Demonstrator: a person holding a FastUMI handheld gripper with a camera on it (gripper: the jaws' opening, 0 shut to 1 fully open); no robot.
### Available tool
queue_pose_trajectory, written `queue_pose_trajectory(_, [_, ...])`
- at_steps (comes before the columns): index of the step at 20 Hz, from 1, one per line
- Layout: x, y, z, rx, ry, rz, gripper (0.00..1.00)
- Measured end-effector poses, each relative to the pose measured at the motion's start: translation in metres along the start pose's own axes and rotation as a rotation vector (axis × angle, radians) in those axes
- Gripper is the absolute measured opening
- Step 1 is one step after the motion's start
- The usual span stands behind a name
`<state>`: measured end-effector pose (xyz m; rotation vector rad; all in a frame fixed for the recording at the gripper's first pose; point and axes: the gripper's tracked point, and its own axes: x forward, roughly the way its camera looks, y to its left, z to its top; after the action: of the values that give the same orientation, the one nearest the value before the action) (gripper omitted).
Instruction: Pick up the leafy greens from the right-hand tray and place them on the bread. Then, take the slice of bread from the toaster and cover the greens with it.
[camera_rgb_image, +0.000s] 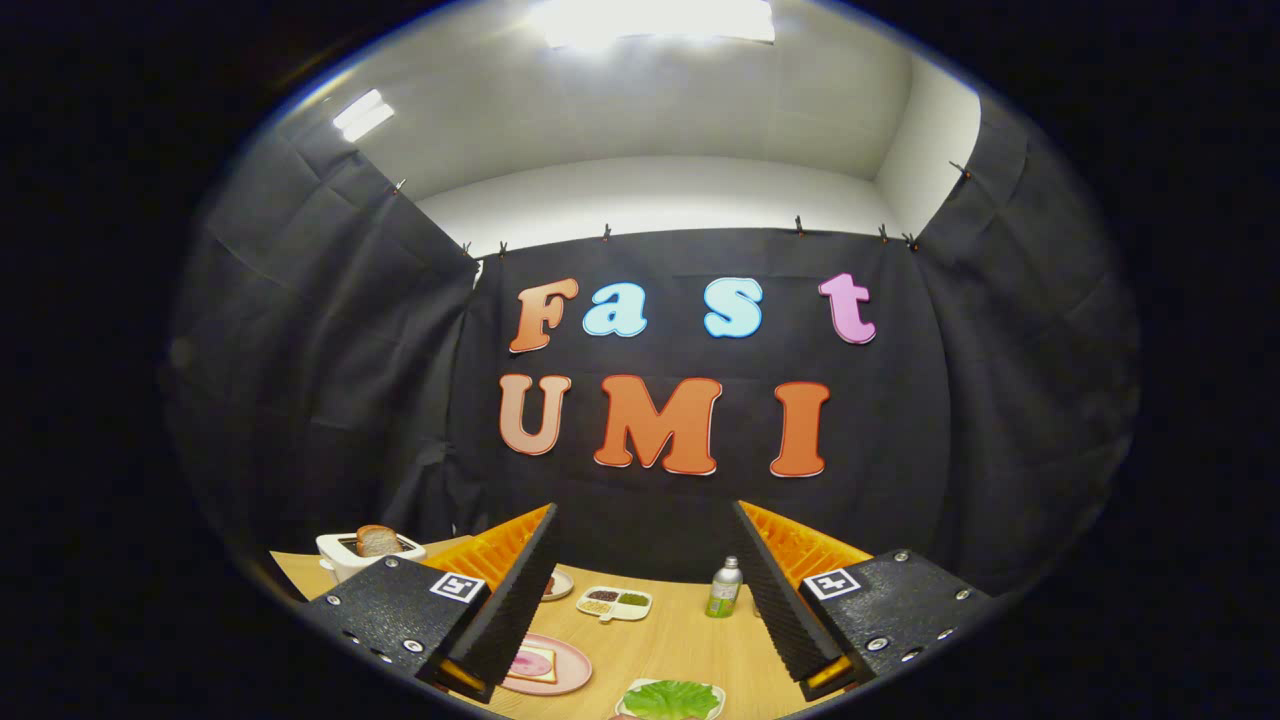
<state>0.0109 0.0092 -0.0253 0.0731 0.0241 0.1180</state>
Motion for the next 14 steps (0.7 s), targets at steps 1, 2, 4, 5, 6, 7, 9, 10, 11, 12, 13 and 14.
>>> queue_pose_trajectory(1, [0.003,-0.007,-0.007,-0.001,0.013,-0.014,1.0])
queue_pose_trajectory(2, [0.006,-0.015,-0.015,-0.008,0.03,-0.035,1.0])
queue_pose_trajectory(4, [0.011,-0.025,-0.033,-0.021,0.073,-0.062,1.0])
queue_pose_trajectory(5, [0.012,-0.027,-0.043,-0.02,0.096,-0.062,1.0])
queue_pose_trajectory(6, [0.014,-0.028,-0.053,-0.015,0.121,-0.063,1.0])
queue_pose_trajectory(7, [0.017,-0.031,-0.063,-0.012,0.148,-0.062,1.0])
queue_pose_trajectory(9, [0.019,-0.034,-0.085,-0.012,0.21,-0.053,1.0])
queue_pose_trajectory(10, [0.02,-0.034,-0.098,-0.01,0.249,-0.039,1.0])
queue_pose_trajectory(11, [0.02,-0.033,-0.111,-0.001,0.291,-0.026,1.0])
queue_pose_trajectory(12, [0.022,-0.029,-0.126,0.01,0.337,-0.009,1.0])
queue_pose_trajectory(13, [0.024,-0.028,-0.135,0.021,0.372,0.003,1.0])
queue_pose_trajectory(14, [0.024,-0.027,-0.145,0.029,0.405,0.015,1.0])
